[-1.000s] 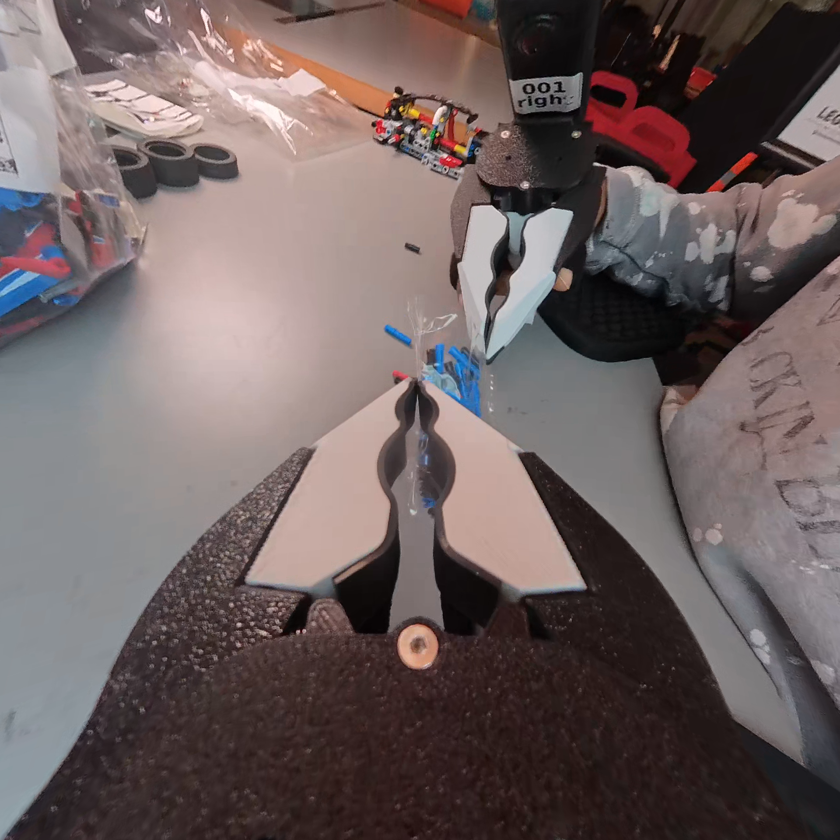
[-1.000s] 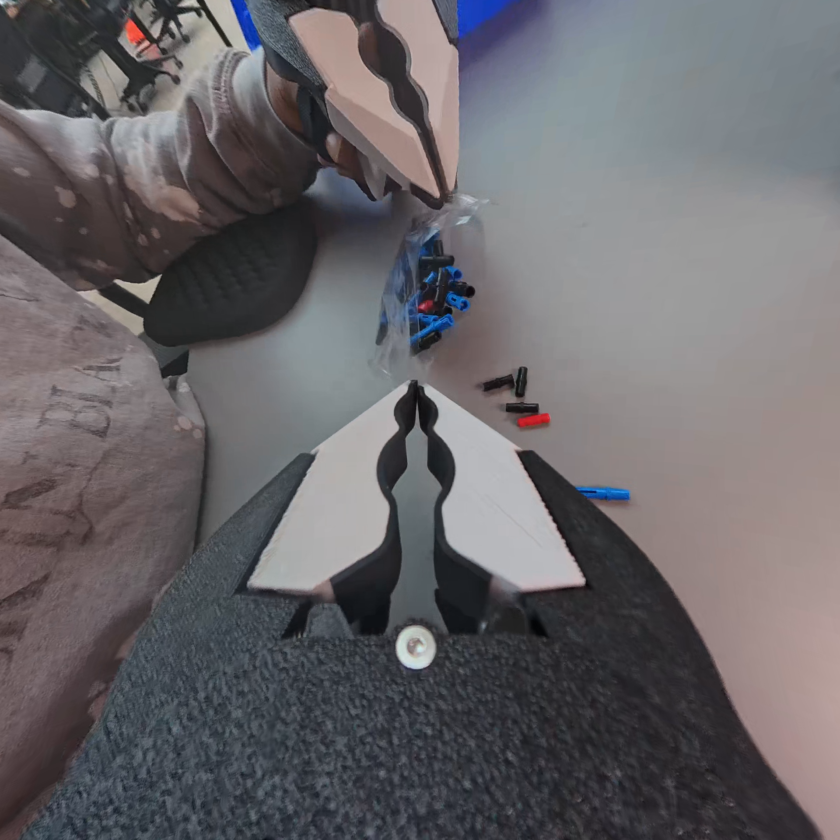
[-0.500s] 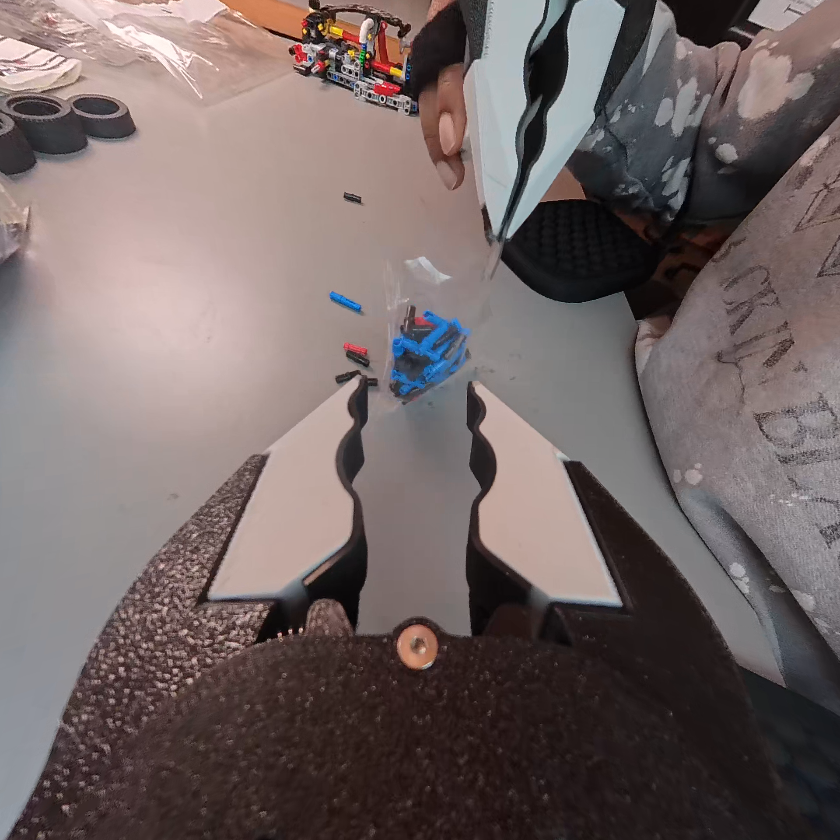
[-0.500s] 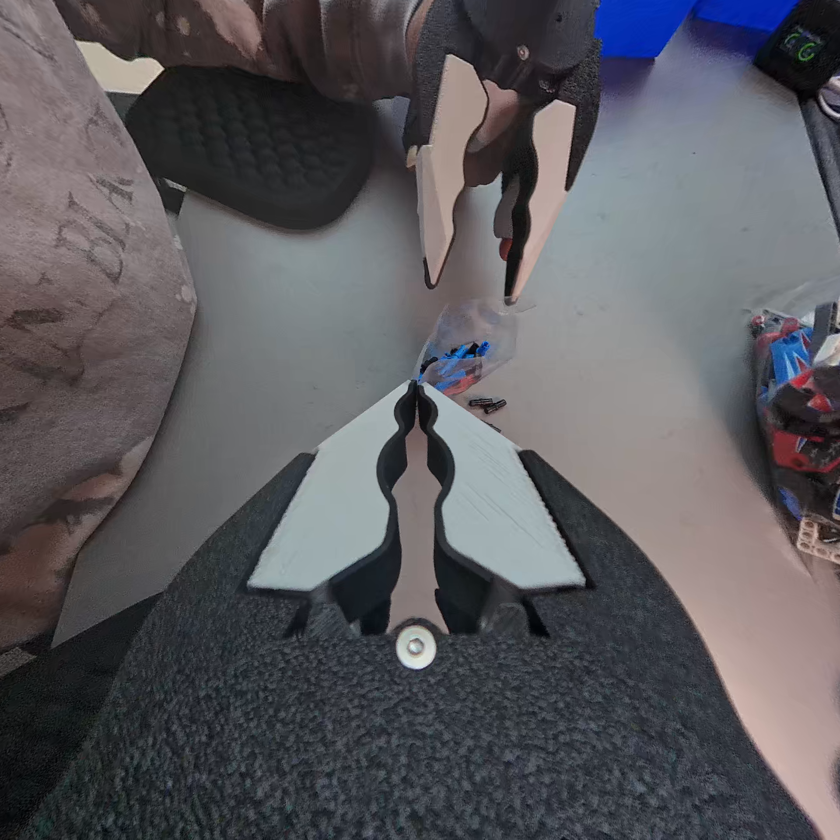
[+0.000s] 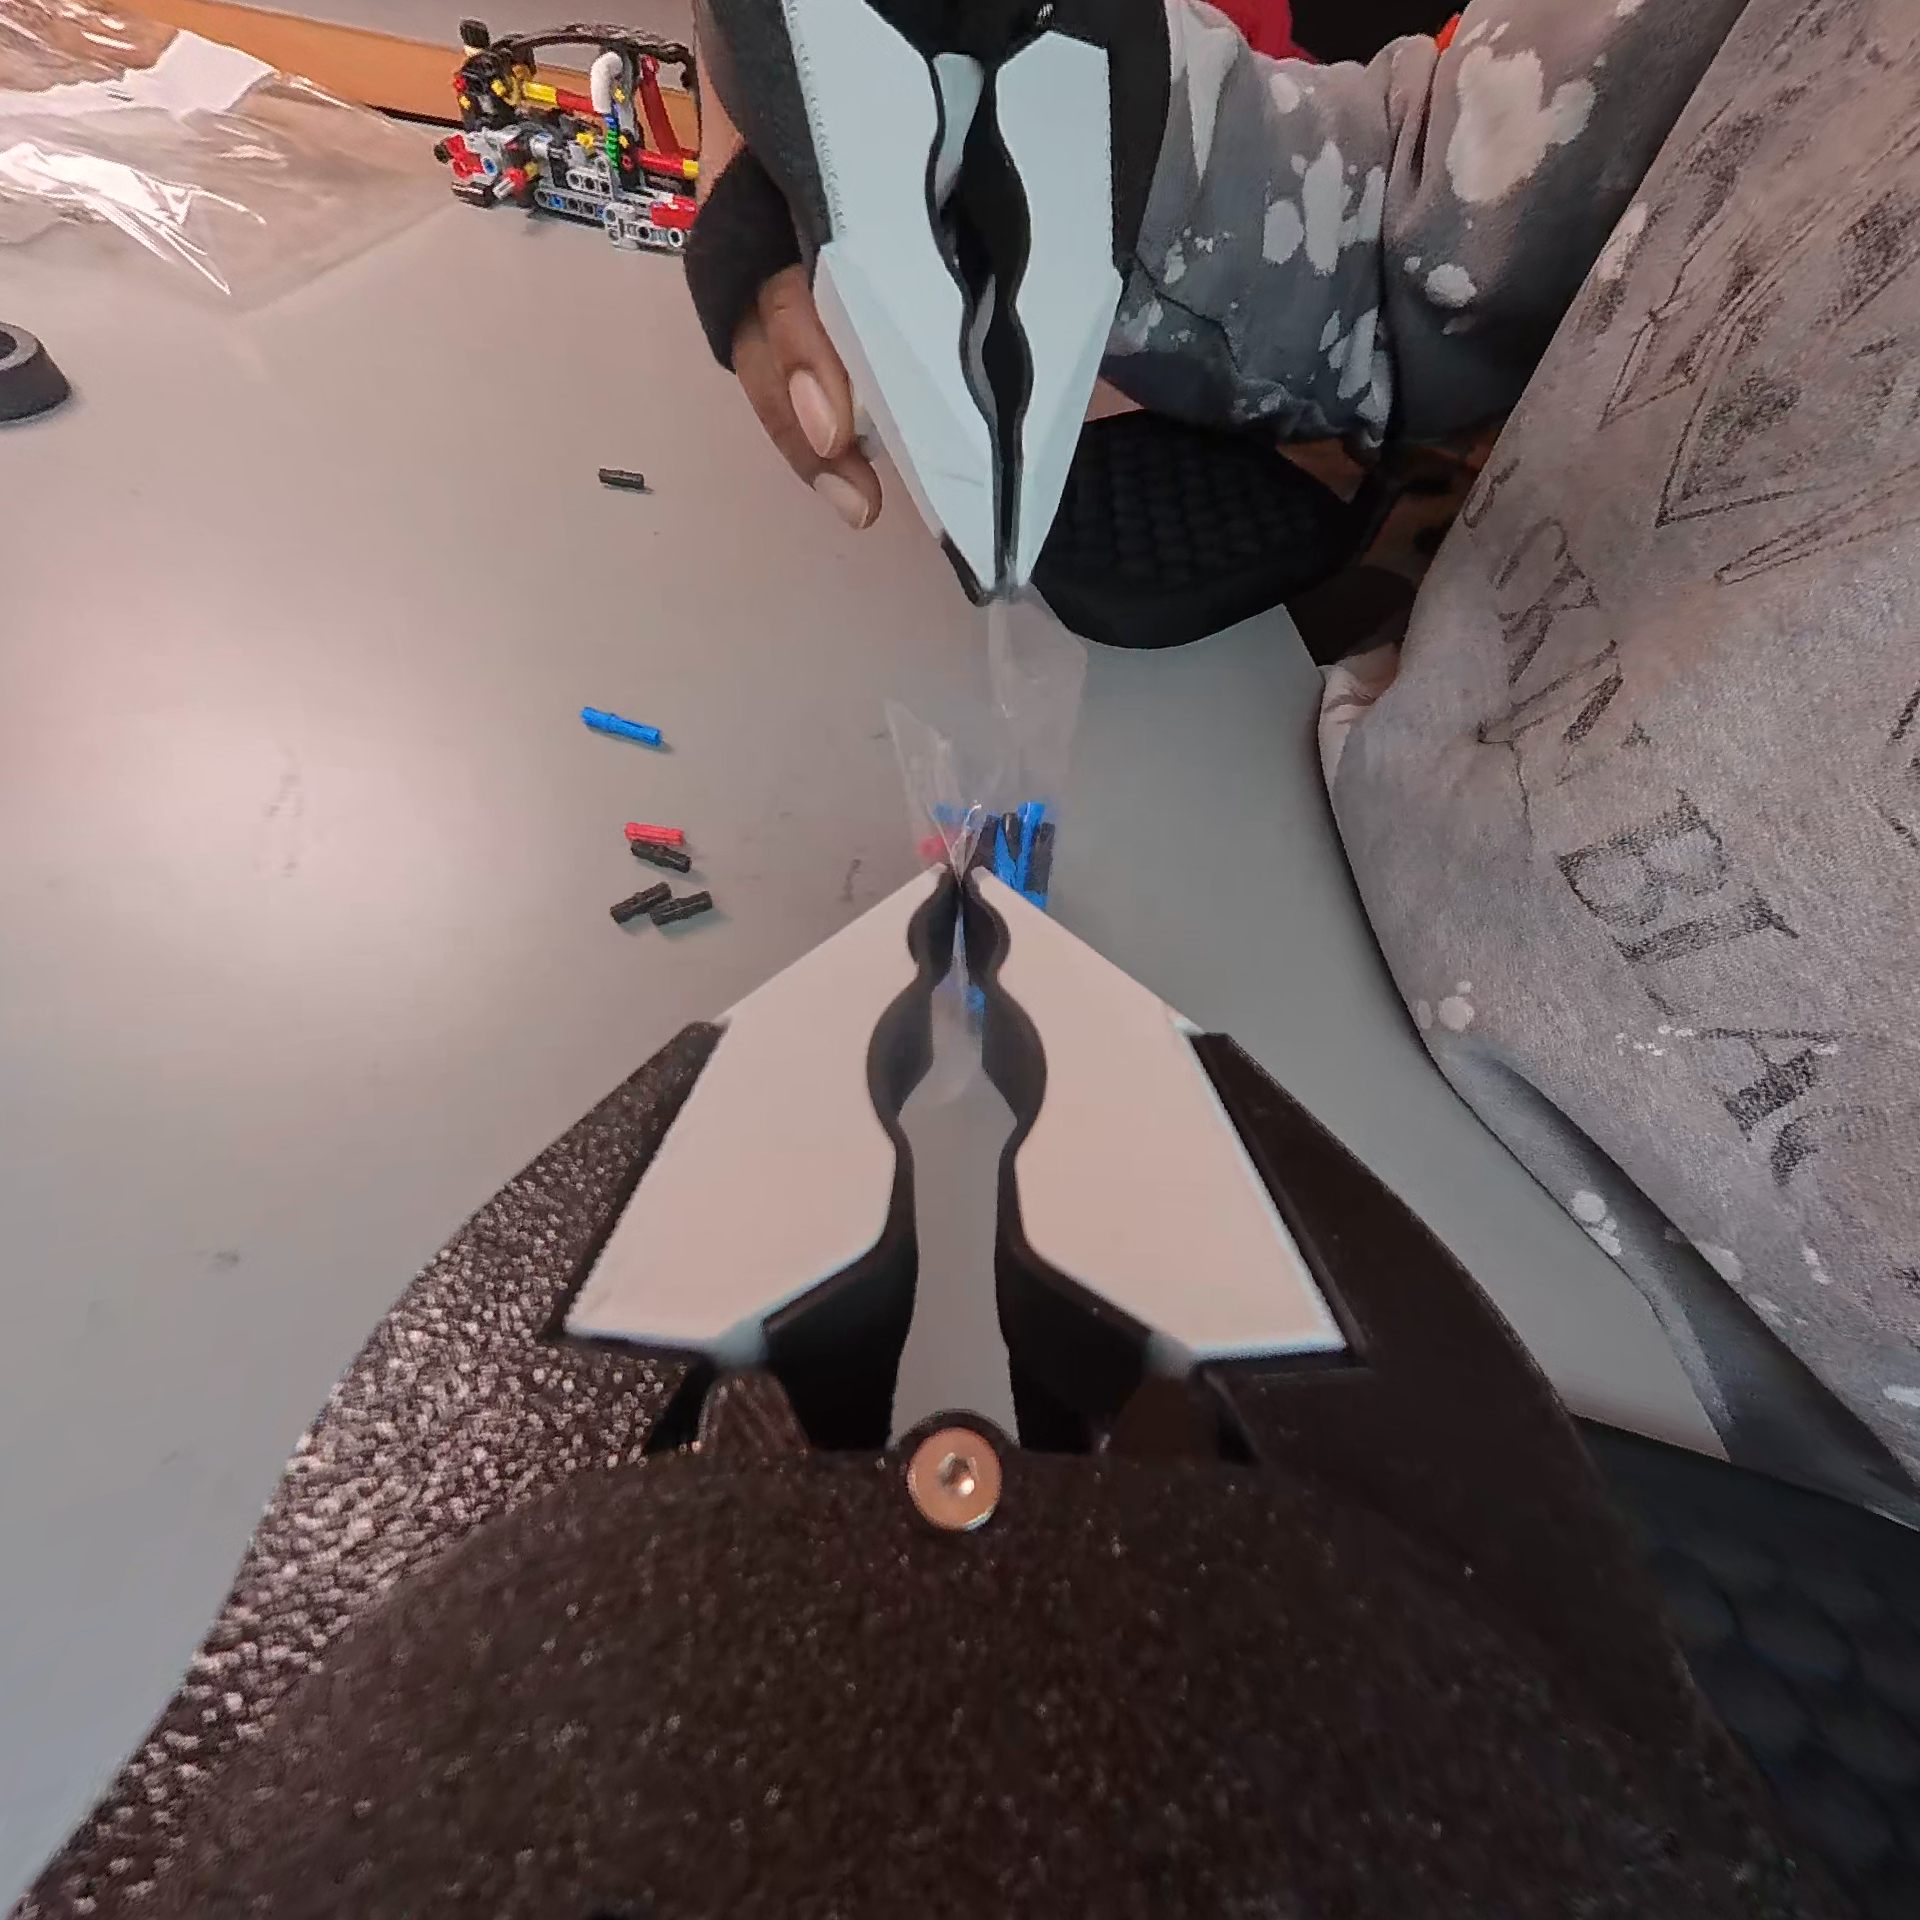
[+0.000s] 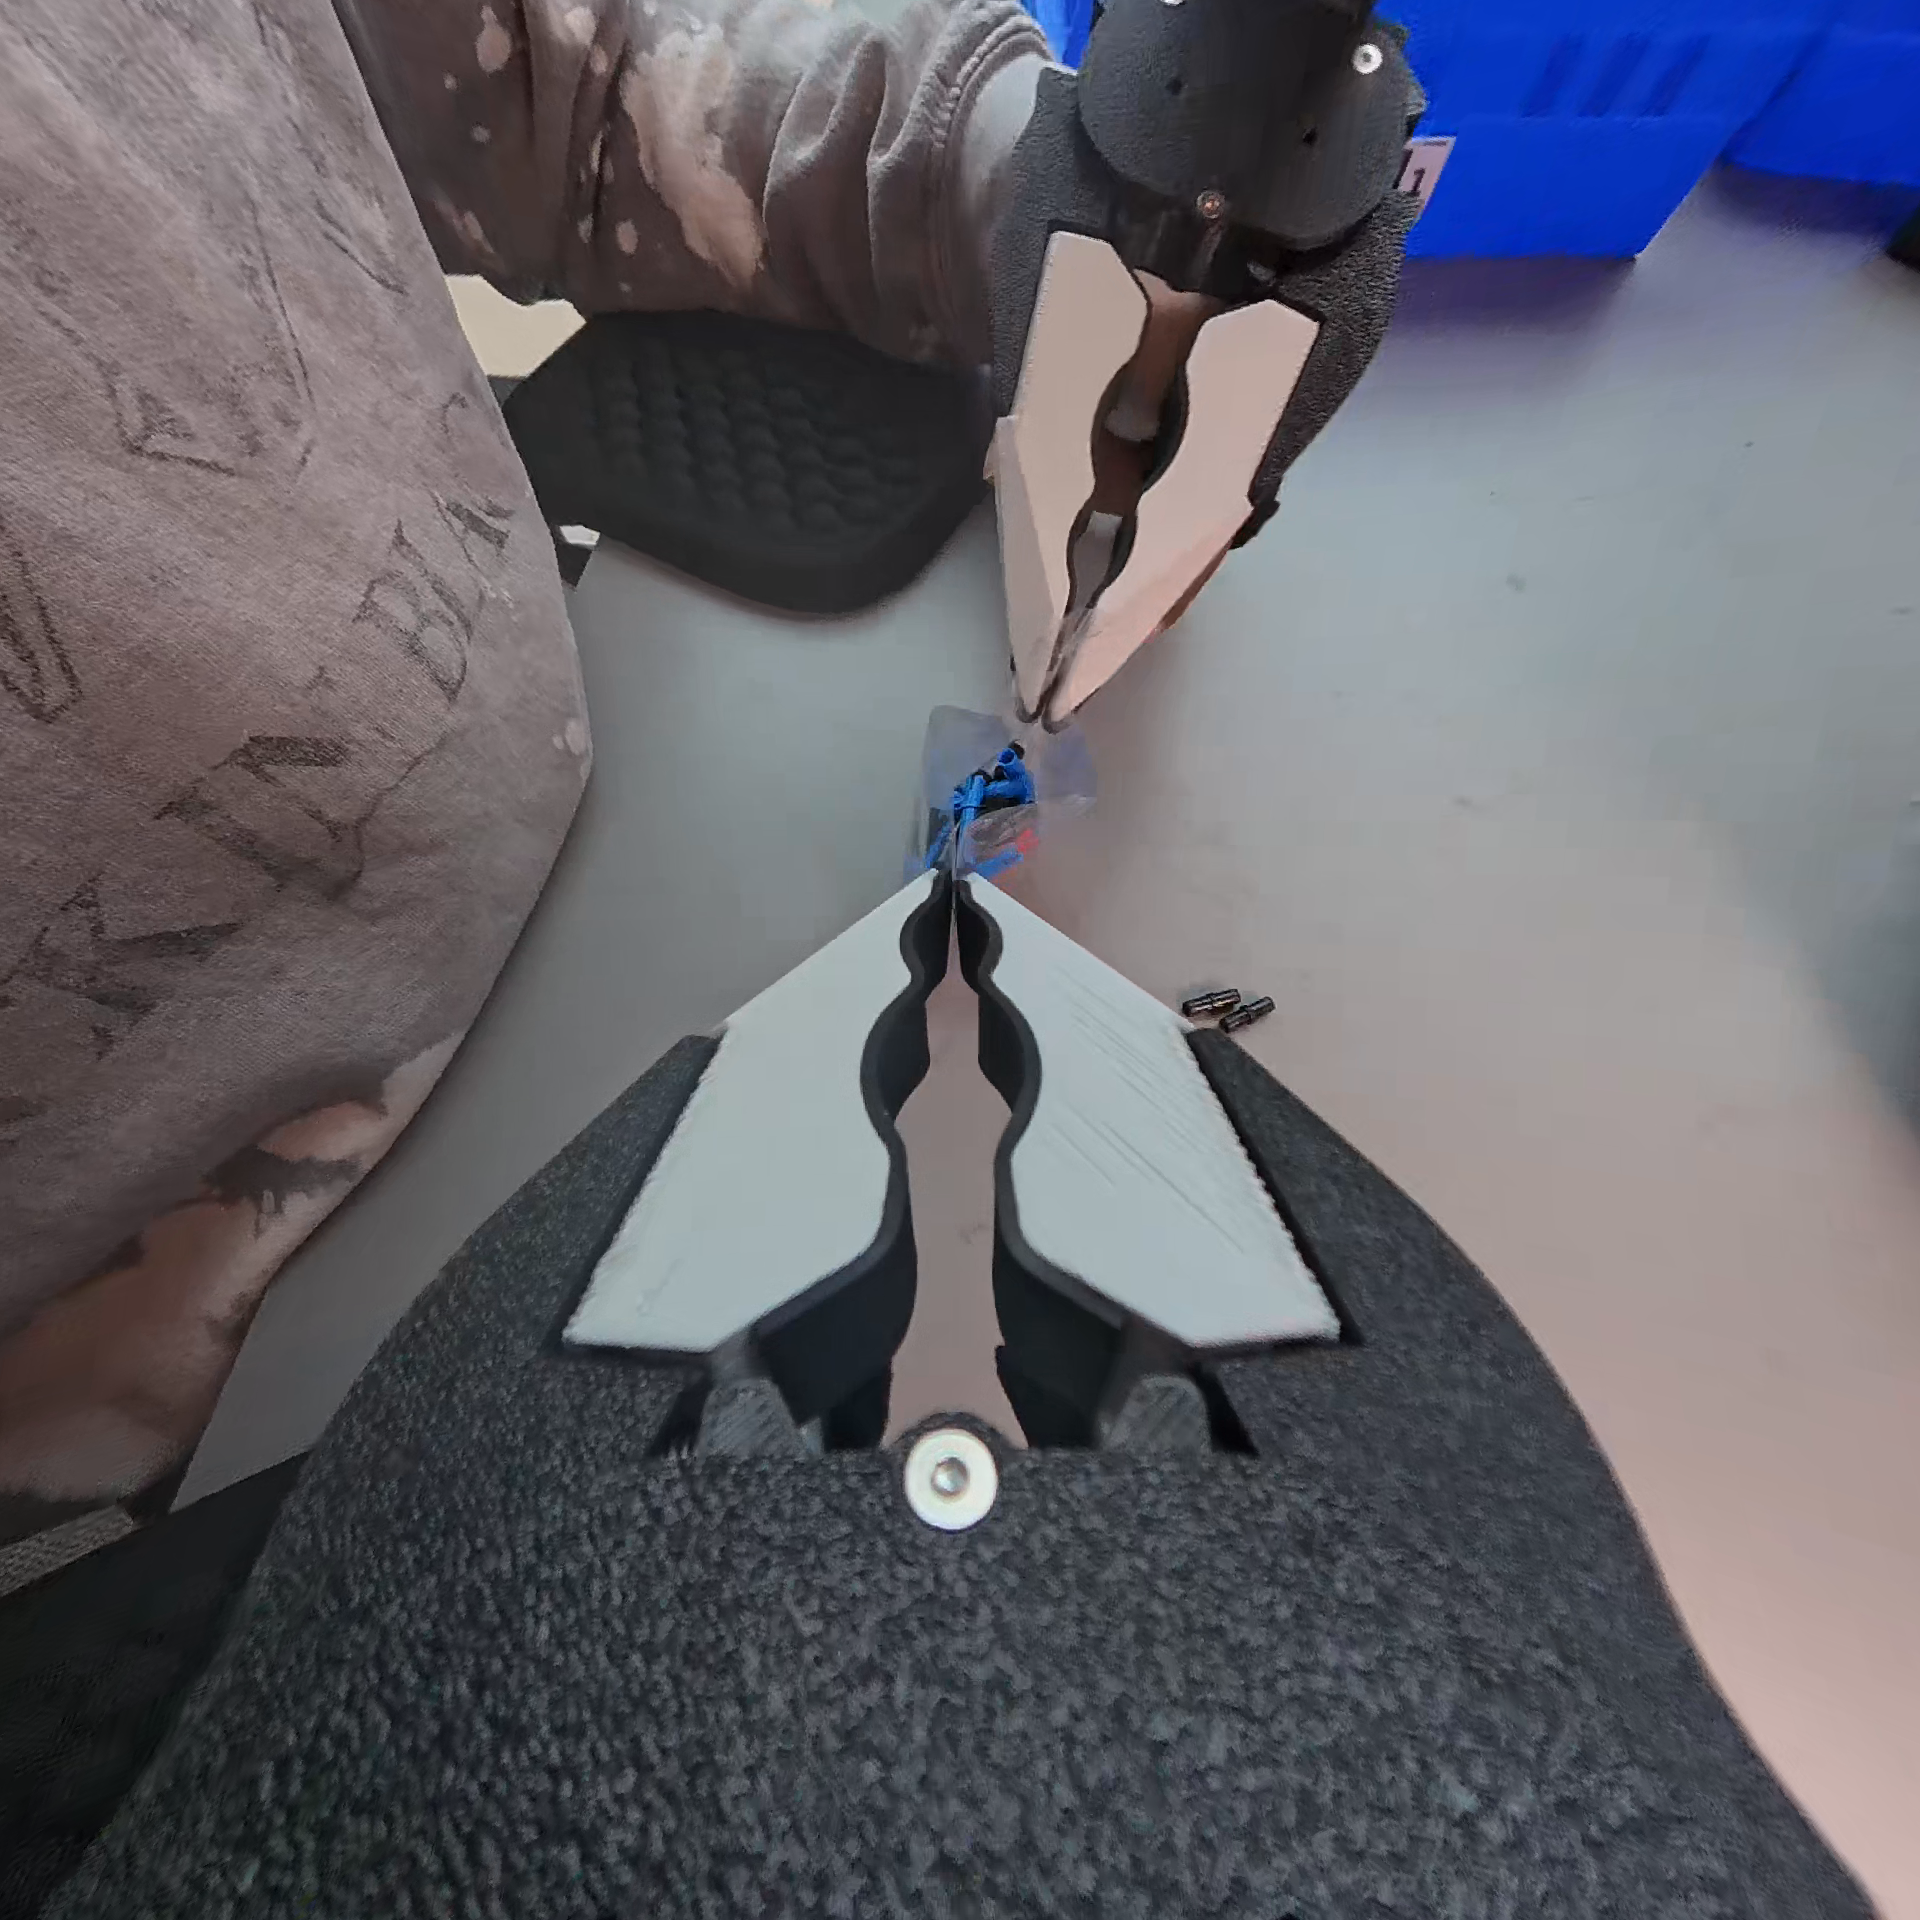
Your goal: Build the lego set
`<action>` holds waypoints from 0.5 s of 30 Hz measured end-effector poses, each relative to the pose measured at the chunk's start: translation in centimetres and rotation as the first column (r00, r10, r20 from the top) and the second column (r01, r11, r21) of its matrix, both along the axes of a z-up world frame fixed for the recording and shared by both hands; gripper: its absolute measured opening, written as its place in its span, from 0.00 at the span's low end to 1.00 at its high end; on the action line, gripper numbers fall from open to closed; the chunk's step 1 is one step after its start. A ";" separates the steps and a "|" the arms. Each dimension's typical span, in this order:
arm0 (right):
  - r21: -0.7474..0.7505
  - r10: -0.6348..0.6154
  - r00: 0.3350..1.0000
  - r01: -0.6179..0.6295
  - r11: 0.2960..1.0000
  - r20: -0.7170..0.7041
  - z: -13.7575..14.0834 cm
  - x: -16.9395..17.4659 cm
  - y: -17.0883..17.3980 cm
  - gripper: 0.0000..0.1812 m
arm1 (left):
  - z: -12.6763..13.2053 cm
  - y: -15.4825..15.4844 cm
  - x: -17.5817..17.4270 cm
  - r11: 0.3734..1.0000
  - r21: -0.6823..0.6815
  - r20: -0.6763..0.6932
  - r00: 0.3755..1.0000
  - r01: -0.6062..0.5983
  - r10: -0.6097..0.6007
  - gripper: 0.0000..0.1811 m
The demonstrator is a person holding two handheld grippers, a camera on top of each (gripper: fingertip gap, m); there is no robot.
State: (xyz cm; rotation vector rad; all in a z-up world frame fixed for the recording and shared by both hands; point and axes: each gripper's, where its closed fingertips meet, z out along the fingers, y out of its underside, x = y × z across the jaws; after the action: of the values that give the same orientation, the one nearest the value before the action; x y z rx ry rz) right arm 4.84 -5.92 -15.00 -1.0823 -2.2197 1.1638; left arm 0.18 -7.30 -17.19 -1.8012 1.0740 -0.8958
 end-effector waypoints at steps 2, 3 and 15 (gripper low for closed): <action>-0.053 -0.036 0.999 0.035 0.998 -0.023 0.4 -0.5 0.8 0.04 | 0.0 0.0 -0.2 1.000 0.006 -0.005 1.000 -0.028 0.028 0.00; -0.083 -0.077 0.997 0.074 0.994 -0.029 0.5 -0.9 1.7 0.06 | 0.0 -0.1 -0.3 0.999 0.005 -0.009 0.999 -0.035 0.035 0.00; 0.165 -0.455 0.854 0.425 0.890 0.252 -8.3 -5.1 5.8 0.19 | 0.2 -1.1 -2.1 0.994 0.027 0.002 0.994 -0.109 0.109 0.00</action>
State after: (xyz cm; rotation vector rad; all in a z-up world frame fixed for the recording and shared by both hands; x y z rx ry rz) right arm -0.21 -0.08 -23.27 -1.6919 -2.0358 0.7208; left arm -1.90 -8.38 -16.96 -1.8187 0.9731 -0.8129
